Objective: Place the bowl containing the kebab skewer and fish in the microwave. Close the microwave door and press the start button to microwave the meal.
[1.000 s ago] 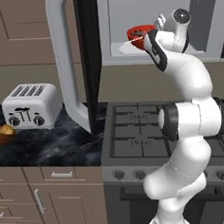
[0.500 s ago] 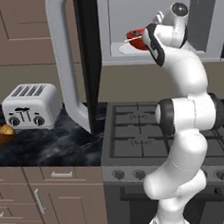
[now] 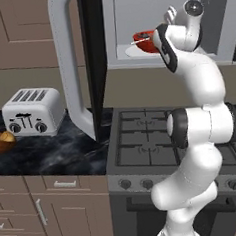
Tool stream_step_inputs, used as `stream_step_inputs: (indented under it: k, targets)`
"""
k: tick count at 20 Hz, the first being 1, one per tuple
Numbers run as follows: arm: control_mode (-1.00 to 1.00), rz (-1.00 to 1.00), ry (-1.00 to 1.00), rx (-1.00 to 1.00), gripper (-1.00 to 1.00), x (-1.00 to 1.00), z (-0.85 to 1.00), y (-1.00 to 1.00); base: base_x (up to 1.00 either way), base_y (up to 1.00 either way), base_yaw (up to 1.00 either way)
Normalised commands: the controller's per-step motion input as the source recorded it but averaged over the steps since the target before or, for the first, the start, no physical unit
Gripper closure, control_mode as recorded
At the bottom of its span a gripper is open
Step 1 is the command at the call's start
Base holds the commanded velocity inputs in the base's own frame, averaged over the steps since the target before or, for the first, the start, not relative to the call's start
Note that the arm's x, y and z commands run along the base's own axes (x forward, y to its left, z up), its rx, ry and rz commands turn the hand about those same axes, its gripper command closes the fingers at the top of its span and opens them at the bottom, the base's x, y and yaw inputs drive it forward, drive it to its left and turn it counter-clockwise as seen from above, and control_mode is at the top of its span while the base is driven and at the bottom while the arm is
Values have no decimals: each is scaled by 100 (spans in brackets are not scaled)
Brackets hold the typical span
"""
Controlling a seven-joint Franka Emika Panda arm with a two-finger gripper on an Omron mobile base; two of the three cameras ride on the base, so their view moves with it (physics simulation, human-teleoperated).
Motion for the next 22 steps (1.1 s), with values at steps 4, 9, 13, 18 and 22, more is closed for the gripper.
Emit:
stream_step_inputs:
  k: [4, 9, 13, 18, 22]
  targets:
    - [-100, 0, 0, -9, -100, -98, 25, 18, 0, 0, 0]
    - [-100, 0, -1, -12, -100, -100, 15, 41, 0, 0, 0]
    - [-100, 3, 0, -16, -100, -100, 23, 34, 0, 0, 0]
    - [-100, 28, 0, -31, -100, -100, 14, 20, 0, 0, 0]
    - [-100, 40, 6, -48, -100, -100, 11, 16, 0, 0, 0]
